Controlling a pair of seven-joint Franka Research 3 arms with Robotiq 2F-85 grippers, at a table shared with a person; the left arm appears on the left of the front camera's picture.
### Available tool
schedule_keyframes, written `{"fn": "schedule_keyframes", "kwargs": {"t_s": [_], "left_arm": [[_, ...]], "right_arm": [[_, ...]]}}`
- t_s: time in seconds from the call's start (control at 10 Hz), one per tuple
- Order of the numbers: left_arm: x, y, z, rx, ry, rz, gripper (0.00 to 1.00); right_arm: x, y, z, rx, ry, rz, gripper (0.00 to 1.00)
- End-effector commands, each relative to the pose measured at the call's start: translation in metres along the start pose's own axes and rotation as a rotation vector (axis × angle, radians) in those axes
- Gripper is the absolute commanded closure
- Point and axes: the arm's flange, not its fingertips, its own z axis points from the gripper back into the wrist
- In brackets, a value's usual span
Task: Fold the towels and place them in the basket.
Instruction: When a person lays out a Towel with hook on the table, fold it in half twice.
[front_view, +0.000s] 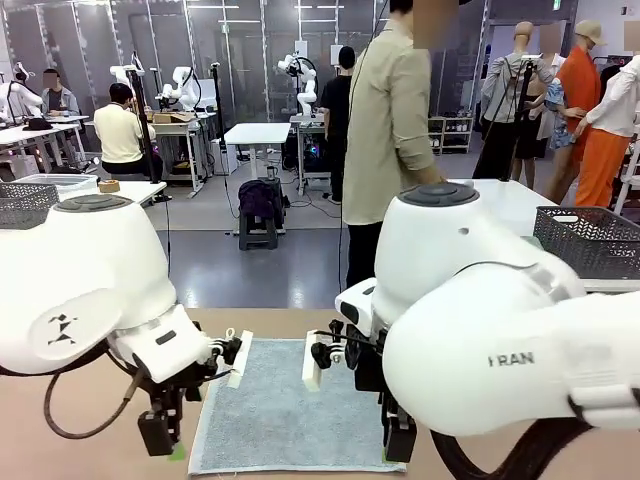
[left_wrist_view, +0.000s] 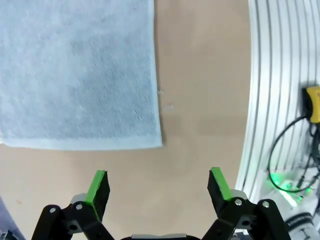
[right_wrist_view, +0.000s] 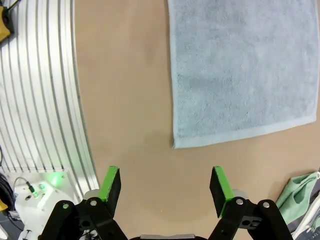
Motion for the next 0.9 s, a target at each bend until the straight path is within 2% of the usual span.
{"fn": "schedule_keyframes", "kwargs": {"t_s": [0.0, 0.2, 0.7, 0.8], "left_arm": [[-0.015, -0.034, -0.031, 0.051, -0.012, -0.004, 0.0], [-0.016, -0.034, -0.039, 0.091, -0.012, -0.031, 0.0], [-0.014, -0.027, -0.051, 0.026, 0.006, 0.003, 0.0], [0.012, 0.008, -0.039, 0.024, -0.008, -0.021, 0.0]], "right_arm": [[-0.045, 0.028, -0.051, -0.042, -0.01, 0.03, 0.1], [-0.051, 0.026, -0.071, -0.046, -0.007, 0.046, 0.1], [-0.058, 0.016, -0.086, -0.036, 0.02, 0.076, 0.1], [-0.004, -0.032, -0.068, -0.016, 0.02, 0.036, 0.1]]}}
